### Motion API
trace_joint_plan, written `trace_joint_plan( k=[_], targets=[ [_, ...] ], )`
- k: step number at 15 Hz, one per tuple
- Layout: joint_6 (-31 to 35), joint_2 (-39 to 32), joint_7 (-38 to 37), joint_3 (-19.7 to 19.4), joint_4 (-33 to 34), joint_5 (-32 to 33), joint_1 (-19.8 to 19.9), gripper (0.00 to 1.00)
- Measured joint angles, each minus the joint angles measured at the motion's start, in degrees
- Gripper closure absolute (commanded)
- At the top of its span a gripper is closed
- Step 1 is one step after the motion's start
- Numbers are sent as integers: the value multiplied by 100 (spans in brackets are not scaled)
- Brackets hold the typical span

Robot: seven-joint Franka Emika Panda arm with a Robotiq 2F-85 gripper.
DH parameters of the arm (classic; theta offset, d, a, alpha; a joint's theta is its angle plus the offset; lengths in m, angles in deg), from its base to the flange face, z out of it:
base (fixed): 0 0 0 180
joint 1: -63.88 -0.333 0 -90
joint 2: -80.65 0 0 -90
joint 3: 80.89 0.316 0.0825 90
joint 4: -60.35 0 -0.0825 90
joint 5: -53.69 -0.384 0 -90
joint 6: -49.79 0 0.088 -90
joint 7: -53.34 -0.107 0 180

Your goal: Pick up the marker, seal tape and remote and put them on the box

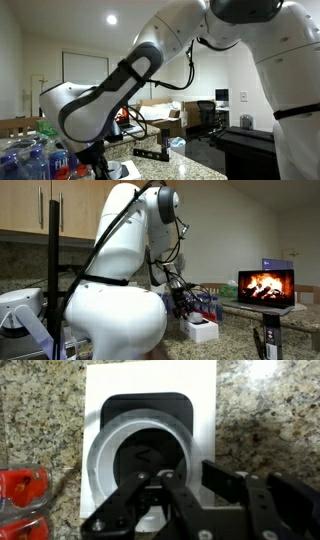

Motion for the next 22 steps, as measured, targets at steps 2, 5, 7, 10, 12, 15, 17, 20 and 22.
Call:
trace_joint_plan(
  k=[2, 5, 7, 10, 12, 15, 17, 20, 22],
  targets=[
    [0, -4, 0, 19, 0, 0, -2, 89],
    [-3, -8, 0, 19, 5, -2, -1, 89],
    [-7, -21, 0, 19, 18, -3, -1, 89],
    [-29, -47, -4, 18, 59, -10, -1, 89],
    [-31, -51, -25, 10, 71, -33, -1, 89],
    [-31, -51, -49, -3, 84, -75, -1, 82],
    [-66, -66, -49, -4, 119, -75, -1, 82],
    [-75, -96, -49, -4, 156, -75, -1, 89],
    [-74, -97, -49, -4, 156, -75, -1, 89]
  ],
)
